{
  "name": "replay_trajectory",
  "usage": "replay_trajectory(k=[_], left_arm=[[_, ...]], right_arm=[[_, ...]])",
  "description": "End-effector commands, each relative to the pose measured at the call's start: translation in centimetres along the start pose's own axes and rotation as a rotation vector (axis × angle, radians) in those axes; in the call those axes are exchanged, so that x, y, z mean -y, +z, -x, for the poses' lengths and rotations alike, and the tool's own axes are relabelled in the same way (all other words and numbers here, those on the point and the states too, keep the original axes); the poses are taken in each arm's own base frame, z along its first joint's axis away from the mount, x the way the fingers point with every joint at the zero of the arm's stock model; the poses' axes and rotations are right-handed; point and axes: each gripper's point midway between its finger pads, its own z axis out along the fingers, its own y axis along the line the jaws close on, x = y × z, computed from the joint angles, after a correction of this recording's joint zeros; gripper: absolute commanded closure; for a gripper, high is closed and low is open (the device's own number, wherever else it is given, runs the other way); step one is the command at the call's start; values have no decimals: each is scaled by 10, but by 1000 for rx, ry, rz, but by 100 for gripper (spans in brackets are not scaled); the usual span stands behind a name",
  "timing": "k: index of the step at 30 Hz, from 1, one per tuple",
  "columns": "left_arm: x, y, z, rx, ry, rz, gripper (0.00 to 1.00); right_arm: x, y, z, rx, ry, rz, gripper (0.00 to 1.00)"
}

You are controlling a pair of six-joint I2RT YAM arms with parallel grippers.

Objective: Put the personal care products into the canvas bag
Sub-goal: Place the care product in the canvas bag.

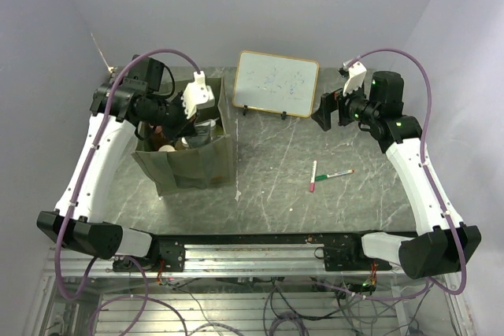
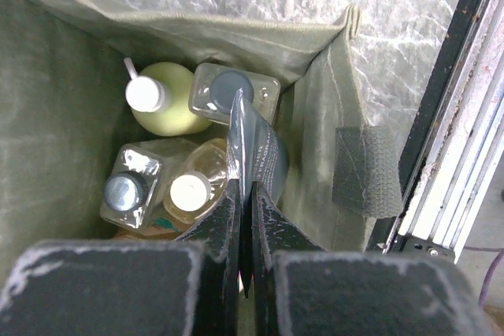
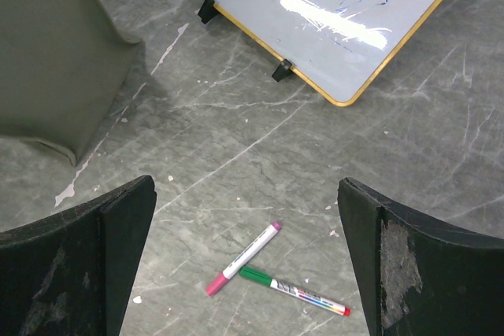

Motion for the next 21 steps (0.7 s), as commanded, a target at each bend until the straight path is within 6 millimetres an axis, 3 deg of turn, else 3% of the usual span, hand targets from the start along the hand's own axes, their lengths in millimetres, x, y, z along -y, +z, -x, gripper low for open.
replay_trajectory(k=[1,21], left_arm=[[-17,3,7,25,66,61,93],[-24,31,-23,-12,68,72,93]], right_arm=[[0,-2,8,32,-22,-5,0],[0,-5,4,30,-23,-10,0]])
